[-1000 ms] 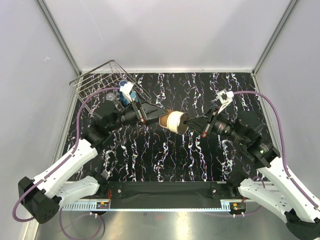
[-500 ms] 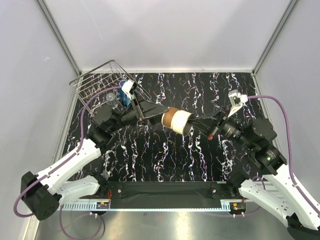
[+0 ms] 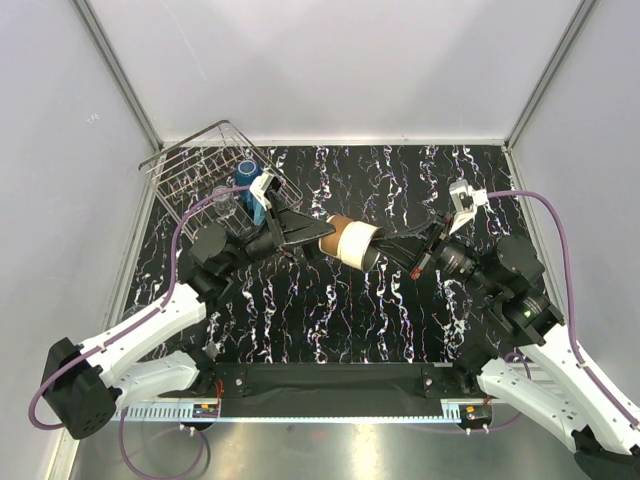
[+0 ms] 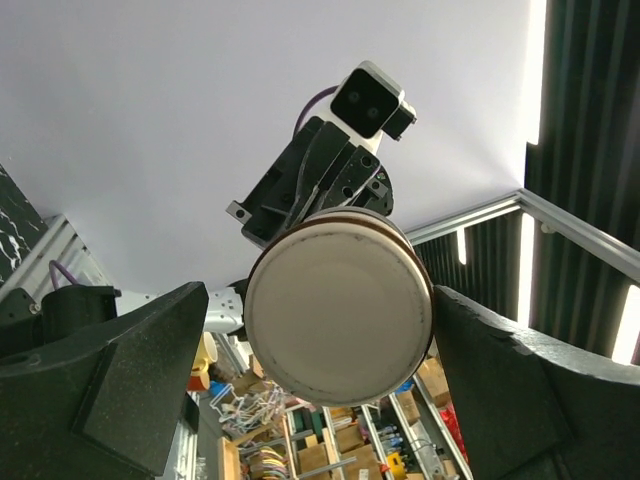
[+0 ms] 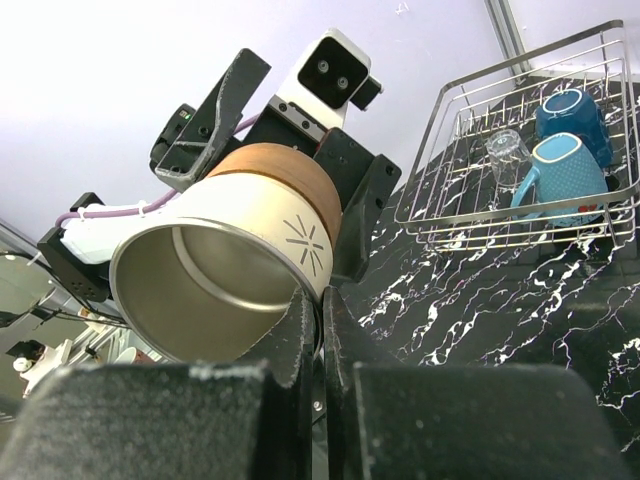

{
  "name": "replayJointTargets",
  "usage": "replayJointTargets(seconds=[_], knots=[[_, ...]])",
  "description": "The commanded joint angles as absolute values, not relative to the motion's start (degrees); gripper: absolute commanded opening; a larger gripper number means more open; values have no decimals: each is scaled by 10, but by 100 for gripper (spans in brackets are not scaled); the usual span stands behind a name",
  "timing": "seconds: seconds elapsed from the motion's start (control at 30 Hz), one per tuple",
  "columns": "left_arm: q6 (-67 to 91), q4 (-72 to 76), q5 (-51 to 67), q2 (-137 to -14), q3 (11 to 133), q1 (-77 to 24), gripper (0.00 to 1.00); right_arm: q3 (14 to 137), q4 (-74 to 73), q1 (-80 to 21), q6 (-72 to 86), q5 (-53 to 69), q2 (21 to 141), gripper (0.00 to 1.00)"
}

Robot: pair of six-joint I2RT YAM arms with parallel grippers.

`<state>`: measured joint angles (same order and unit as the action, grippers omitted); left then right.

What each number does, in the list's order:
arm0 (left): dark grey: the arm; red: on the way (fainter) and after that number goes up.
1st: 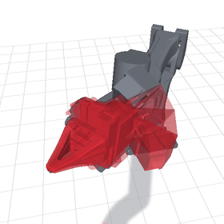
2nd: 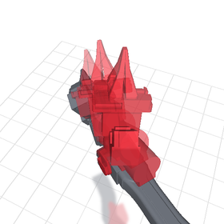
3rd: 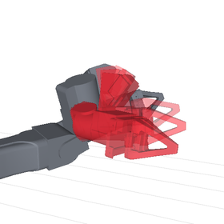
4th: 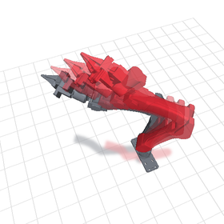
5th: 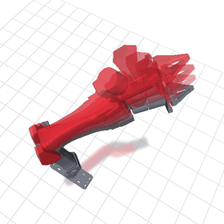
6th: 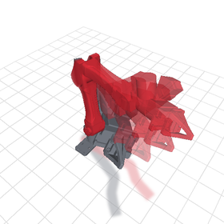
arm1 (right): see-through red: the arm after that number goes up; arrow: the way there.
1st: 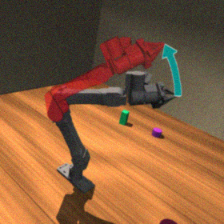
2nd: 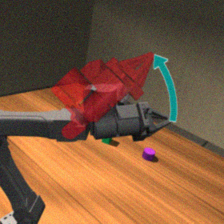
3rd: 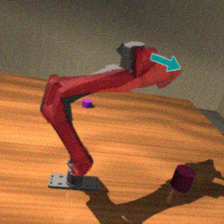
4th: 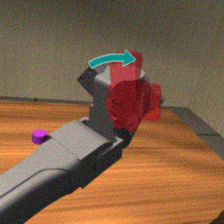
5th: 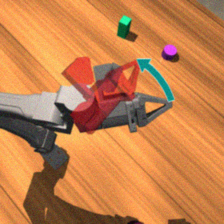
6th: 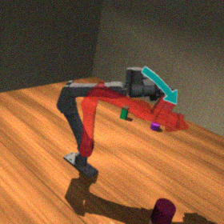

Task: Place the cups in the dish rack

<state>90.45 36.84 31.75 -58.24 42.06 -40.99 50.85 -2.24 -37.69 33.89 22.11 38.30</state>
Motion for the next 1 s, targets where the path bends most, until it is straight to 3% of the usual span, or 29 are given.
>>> replayJointTargets(seconds=[0.0,0.37,0.57,0.77,0.83,0.9,0.93,0.97], knots=[[926,433,330,-570,414,-414,99,505,35,-375,344,218,384,0],[916,400,330,-566,429,-414,99,487,33,-374,345,207,382,0],[916,399,330,-561,430,-414,90,483,33,-374,345,202,388,0],[917,401,330,-558,426,-414,62,485,32,-375,346,200,398,0],[918,401,332,-559,427,-414,40,486,29,-374,349,198,403,0],[917,401,336,-562,430,-414,26,490,23,-375,348,195,406,0],[917,396,337,-563,430,-414,12,492,20,-375,347,194,410,0],[914,393,339,-563,433,-414,5,496,16,-375,348,192,412,0]])
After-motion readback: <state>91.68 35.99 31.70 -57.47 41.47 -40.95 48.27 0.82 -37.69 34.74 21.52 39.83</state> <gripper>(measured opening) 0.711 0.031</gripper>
